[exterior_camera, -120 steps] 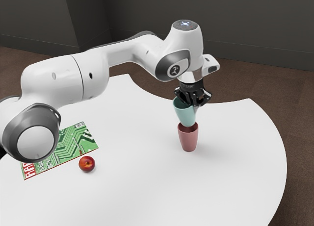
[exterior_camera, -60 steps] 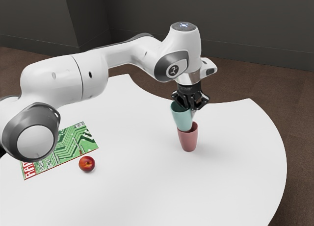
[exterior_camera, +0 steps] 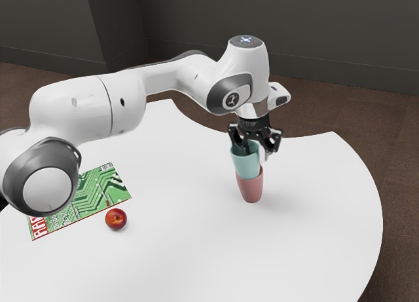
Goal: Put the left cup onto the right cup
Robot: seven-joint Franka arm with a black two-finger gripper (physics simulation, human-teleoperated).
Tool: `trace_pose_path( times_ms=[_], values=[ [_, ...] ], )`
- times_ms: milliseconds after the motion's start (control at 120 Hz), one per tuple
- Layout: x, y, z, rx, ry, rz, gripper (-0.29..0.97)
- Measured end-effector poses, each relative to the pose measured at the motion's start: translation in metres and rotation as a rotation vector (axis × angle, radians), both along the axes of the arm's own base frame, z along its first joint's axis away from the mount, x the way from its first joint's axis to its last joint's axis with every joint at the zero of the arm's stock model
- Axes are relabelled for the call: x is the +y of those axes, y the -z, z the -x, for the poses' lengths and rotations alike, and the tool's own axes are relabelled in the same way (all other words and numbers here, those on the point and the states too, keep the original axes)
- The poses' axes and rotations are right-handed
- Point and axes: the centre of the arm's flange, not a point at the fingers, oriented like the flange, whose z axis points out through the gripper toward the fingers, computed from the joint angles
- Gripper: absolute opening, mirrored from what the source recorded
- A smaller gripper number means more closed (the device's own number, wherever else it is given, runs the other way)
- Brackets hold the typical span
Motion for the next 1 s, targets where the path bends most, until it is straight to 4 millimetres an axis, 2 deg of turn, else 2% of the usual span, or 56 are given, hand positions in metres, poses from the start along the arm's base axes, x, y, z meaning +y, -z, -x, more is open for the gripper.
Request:
trace_pose_path(
  times_ms=[83, 208, 367, 525, 675, 800, 1000],
  values=[
    [0.000, -0.002, 0.001, -0.007, 0.002, -0.002, 0.44],
    [0.000, -0.025, 0.015, -0.023, 0.012, -0.017, 0.55],
    [0.000, -0.056, 0.032, -0.048, 0.020, -0.022, 0.62],
    [0.013, -0.076, 0.048, -0.052, 0.014, -0.049, 0.65],
    [0.043, -0.108, 0.060, -0.054, 0.016, -0.094, 0.66],
    [0.074, -0.125, 0.077, -0.035, 0.029, -0.138, 0.67],
    [0.106, -0.145, 0.125, -0.001, 0.071, -0.178, 0.68]
  ],
)
